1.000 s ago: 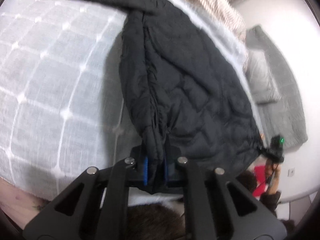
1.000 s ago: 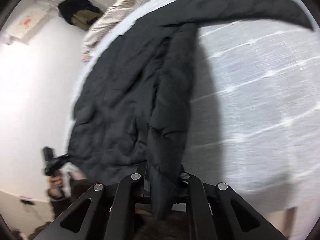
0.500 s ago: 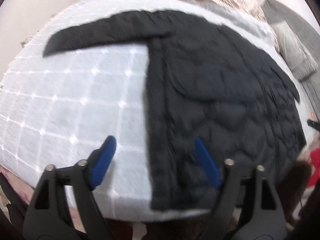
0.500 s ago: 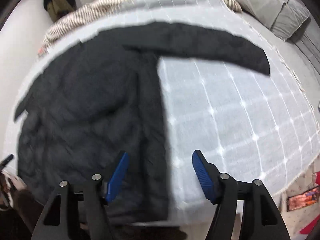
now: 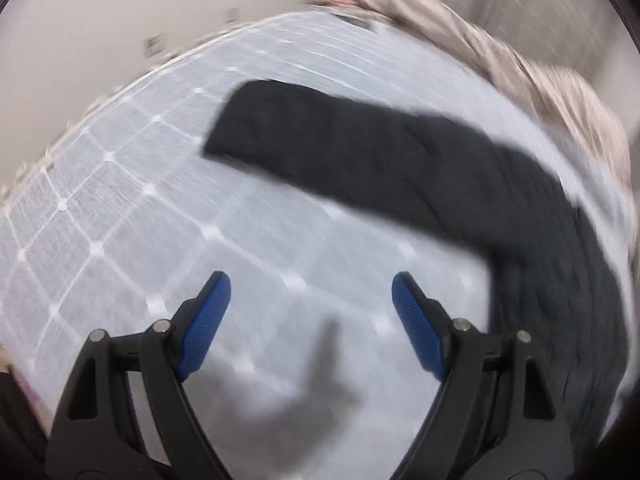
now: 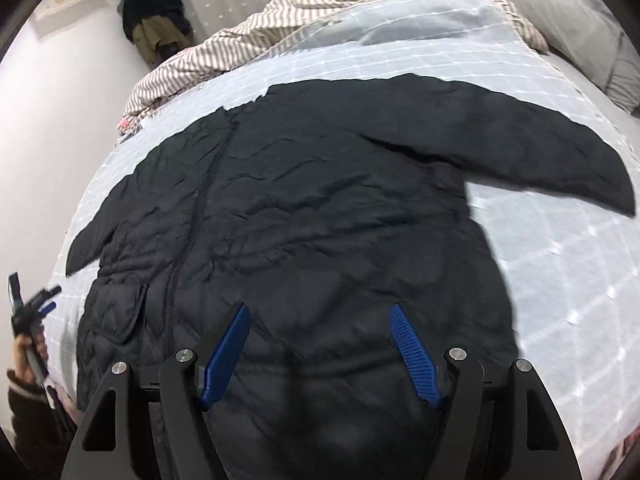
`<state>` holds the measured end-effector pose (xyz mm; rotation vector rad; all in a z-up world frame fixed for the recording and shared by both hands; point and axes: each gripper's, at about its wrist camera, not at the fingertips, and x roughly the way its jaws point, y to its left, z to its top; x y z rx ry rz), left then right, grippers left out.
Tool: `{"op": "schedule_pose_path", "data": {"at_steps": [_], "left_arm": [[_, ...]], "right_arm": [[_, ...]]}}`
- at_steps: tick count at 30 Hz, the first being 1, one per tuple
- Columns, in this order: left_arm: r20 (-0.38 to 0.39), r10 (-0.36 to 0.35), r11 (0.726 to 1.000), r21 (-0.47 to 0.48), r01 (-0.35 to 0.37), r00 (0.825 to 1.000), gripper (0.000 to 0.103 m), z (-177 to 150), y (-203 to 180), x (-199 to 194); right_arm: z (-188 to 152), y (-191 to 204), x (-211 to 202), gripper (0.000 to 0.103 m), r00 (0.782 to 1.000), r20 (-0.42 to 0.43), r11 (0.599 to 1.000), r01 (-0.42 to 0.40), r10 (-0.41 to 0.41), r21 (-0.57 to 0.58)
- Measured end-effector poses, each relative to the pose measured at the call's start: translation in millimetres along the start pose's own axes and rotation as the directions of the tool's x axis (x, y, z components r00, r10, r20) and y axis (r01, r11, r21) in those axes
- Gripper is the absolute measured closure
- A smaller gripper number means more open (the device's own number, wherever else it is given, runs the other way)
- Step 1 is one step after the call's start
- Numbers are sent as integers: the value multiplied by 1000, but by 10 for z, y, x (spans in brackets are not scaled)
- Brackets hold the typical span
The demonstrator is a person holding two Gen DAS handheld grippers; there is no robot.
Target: Fold large clothes
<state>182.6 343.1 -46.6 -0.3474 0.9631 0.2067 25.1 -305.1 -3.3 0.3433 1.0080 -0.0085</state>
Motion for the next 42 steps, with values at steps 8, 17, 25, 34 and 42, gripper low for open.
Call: {"op": "schedule_pose_path", "data": {"at_steps": [8, 17, 25, 34, 42], "left_arm": [[62, 42, 975, -221, -27, 997, 20, 580, 560, 630], [214, -236, 871, -385, 304, 948, 95, 578, 835, 754], [200, -41, 866, -482, 135, 979, 91, 114, 936, 618], [245, -145, 756, -597, 267, 959, 24, -162, 817, 254], [181, -208, 779, -564, 275, 961, 24, -146, 372, 548]], "right_arm": [[117, 306, 469, 29, 998, -15, 995, 52, -54, -82], [81, 366, 707, 29, 994, -43, 988, 96, -102, -119], [61, 338, 720, 29, 995, -47, 991, 83, -88, -108], [203, 362, 535, 29, 998, -30, 996, 56, -58, -76], [577, 753, 475, 29, 999, 18, 994, -25, 27, -104]]}}
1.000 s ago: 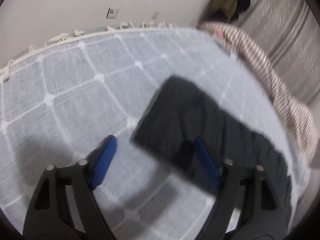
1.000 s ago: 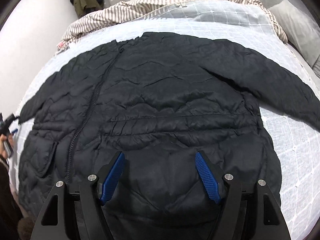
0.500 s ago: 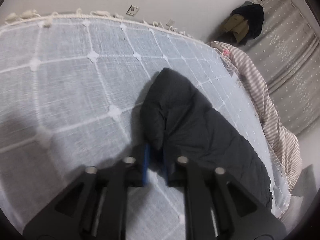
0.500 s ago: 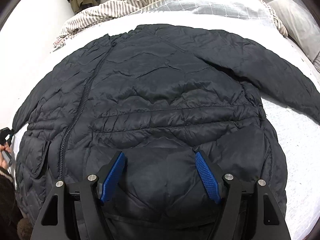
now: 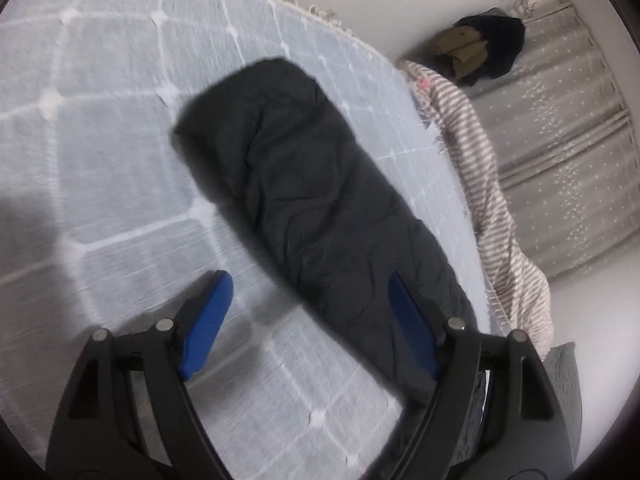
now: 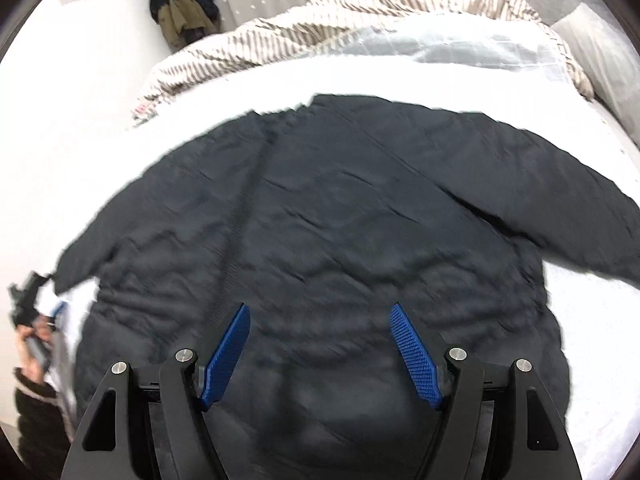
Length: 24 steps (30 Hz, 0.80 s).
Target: Fold large clothes
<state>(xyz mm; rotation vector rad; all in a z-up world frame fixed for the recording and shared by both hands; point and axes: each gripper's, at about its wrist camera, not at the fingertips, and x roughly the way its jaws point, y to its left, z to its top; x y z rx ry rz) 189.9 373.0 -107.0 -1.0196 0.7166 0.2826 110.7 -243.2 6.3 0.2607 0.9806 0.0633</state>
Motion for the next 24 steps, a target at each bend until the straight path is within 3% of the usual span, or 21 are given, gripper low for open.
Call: {"op": "schedule_pose_path", "data": {"at_steps": [4, 5, 8, 10, 12, 14, 17, 20, 24], "left_arm": [[88, 0, 1000, -15, 2, 996, 24, 81, -64, 107], [109, 11, 1000, -16, -9, 994, 30, 107, -84, 142], [118, 121, 993, -5, -121, 986, 99, 165, -129, 248], [138, 125, 992, -31, -122, 982, 99, 176, -170, 213], [208, 86, 996, 5, -89, 974, 99, 160, -377, 52], [281, 38, 994, 91, -67, 959, 99, 112, -686, -139], [352, -70, 969, 245, -20, 933, 99, -49, -1244, -467], [351, -166, 933, 359, 32, 922, 99, -205, -1728, -665], [278, -246, 866, 493, 82, 929, 99, -523, -2341, -813]], "right_arm": [[124, 164, 23, 29, 997, 42, 998, -59, 59, 10], [139, 185, 44, 29, 997, 50, 998, -66, 65, 11], [165, 181, 131, 29, 995, 48, 996, -85, 84, 23], [164, 142, 197, 29, 996, 35, 996, -81, 80, 26], [149, 84, 212, 29, 997, 36, 998, -62, 61, 25], [169, -19, 211, 29, 998, 43, 999, -37, 35, 38], [211, -217, 189, 29, 998, 64, 997, -15, 10, 80], [238, -383, 182, 29, 997, 69, 991, -32, 24, 129], [250, -487, 154, 29, 996, 81, 986, -42, 30, 161]]}}
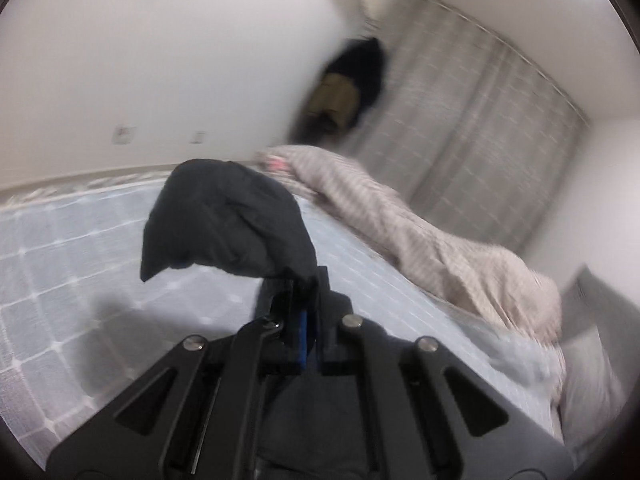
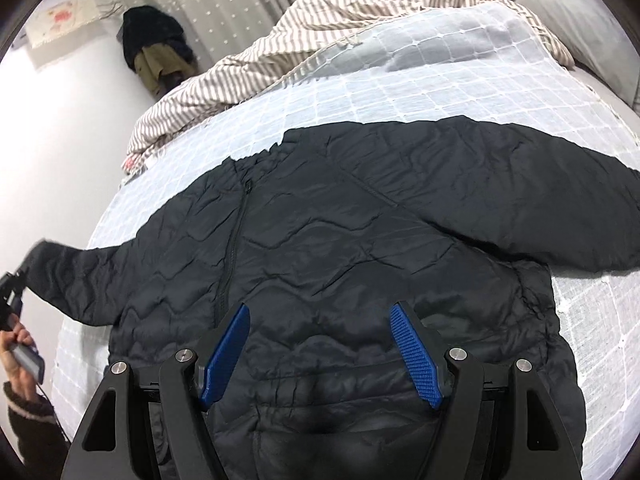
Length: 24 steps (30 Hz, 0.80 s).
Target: Fold large clothes
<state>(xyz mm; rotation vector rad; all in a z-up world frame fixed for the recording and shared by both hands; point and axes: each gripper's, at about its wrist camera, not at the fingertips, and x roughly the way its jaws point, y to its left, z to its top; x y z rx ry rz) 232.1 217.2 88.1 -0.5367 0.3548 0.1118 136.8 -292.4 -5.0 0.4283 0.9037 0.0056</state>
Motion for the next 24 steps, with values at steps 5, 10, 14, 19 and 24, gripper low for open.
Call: {"op": "schedule_pose_path", "data": {"at_steps": [5, 10, 14, 19, 24], "left_arm": [[-92, -111, 988, 102, 120, 990, 100, -199, -727, 44], [-214, -167, 958, 197, 210, 962, 100, -580, -1250, 165], [-335, -176, 933, 244, 266, 925, 99, -1029, -1525, 312], [-478, -164, 900, 286, 329, 863, 99, -1636, -1755, 433], [-726, -101, 819, 327, 472, 680, 93, -2281, -1930, 593]], "right_arm": [[-7, -7, -3, 29, 1000, 1, 1000, -8, 8, -4], [-45, -27, 25, 29, 1000, -11, 1000, -6, 6, -3], [-58, -29, 59, 29, 1000, -22, 1000, -10, 10, -6], [-69, -24, 103, 29, 999, -34, 1000, -16, 16, -8], [-70, -74, 137, 29, 999, -40, 1000, -21, 21, 5]]}}
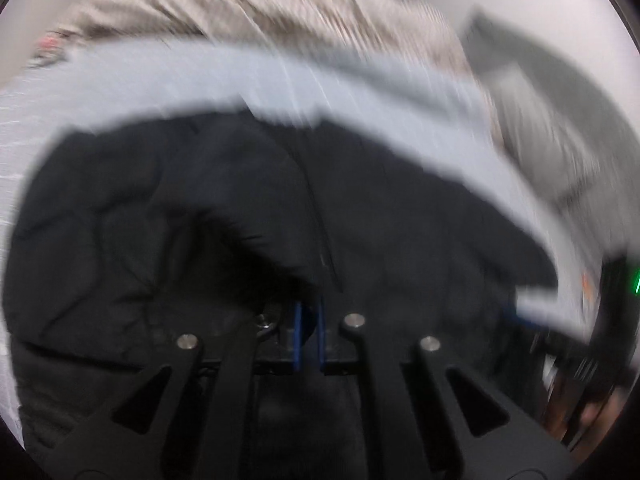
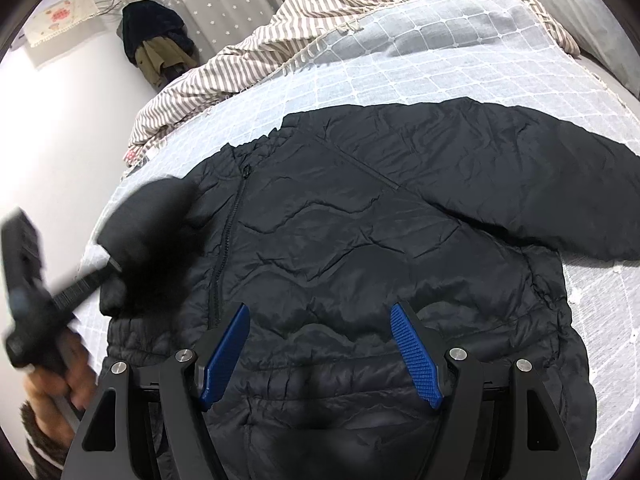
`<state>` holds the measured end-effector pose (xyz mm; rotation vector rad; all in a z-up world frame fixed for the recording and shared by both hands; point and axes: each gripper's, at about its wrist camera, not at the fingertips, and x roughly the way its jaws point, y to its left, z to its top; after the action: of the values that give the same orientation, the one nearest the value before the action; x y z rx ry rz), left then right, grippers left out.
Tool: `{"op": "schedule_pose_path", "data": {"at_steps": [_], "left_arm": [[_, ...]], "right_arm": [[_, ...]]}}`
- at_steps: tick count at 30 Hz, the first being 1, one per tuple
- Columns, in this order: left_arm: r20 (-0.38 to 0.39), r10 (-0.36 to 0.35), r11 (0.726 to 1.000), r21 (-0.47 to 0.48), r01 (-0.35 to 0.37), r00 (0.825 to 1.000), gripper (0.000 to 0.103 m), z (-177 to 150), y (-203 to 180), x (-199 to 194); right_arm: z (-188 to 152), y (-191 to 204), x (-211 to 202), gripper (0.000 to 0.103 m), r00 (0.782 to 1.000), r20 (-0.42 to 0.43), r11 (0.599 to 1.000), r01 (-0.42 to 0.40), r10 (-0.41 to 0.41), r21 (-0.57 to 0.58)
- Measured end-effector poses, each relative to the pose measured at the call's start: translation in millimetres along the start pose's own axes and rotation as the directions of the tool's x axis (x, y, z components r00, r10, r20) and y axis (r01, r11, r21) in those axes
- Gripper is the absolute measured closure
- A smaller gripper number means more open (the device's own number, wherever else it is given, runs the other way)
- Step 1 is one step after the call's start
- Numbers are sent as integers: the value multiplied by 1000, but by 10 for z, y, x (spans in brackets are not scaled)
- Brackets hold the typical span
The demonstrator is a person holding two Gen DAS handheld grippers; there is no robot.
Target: Fold large clothes
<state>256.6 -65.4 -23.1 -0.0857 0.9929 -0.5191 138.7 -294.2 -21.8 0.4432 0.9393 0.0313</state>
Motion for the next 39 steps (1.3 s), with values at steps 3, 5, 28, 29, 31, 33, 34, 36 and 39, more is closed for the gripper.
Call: {"op": "schedule_pose_path", "data": {"at_steps": [3, 5, 28, 29, 31, 33, 34, 36, 39], "left_arm": [[-74, -10, 995, 95, 18, 997, 59, -147, -154, 49], [-22, -40, 993, 113, 42, 999, 31, -175, -204, -138], [246, 192, 929, -357, -95, 950, 70, -150, 1631, -896], [230, 211, 929, -348, -122, 950, 70, -172, 1629, -824], [177, 235, 928, -333, -166, 956, 70, -185, 1613, -680], [107, 252, 924, -324, -206, 962, 70, -227, 1615, -519], [86, 257, 921, -323, -218, 962, 70, -238, 1622, -474], [60, 268, 919, -315, -237, 961, 70, -272, 1596, -397], [46, 291, 920, -289, -266, 956, 68, -243, 1462, -458]], "right_arm": [[14, -50, 29, 29, 1000, -5, 1000, -11, 12, 16], [16, -81, 47, 29, 999, -13, 999, -35, 36, 30], [433, 605, 939, 96, 971, -78, 972, -230, 225, -54], [492, 632, 884, 96, 975, -38, 972, -223, 220, -79], [570, 637, 864, 96, 983, -14, 979, -183, 183, -93], [556, 613, 930, 96, 989, -38, 985, -144, 141, -99], [525, 606, 978, 95, 992, -56, 987, -119, 113, -107], [439, 564, 1118, 93, 994, -101, 991, -57, 44, -125], [369, 480, 1187, 87, 991, -134, 991, -29, 11, -131]]}}
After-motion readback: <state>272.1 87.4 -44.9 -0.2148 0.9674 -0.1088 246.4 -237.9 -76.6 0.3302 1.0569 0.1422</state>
